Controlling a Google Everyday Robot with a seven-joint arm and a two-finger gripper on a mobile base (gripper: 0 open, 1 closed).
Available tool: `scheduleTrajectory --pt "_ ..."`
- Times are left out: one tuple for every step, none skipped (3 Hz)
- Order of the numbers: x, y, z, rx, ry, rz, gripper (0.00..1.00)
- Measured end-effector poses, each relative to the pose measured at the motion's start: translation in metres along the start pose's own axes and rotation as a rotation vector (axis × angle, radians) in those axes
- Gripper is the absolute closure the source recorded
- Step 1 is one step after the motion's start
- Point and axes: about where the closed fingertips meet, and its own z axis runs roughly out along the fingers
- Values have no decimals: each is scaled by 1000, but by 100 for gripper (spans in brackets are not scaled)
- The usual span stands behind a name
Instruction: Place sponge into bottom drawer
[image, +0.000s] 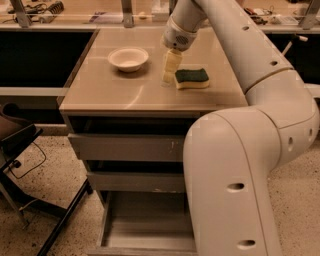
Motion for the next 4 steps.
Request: scheduleTrajectory --pt "-3 -11 2 28 -13 -1 0" --pt "27 -9 6 2 -37 77 0" --pt "74 -10 12 -9 -75 203 0" --pt "99 -18 23 8 -98 267 0"
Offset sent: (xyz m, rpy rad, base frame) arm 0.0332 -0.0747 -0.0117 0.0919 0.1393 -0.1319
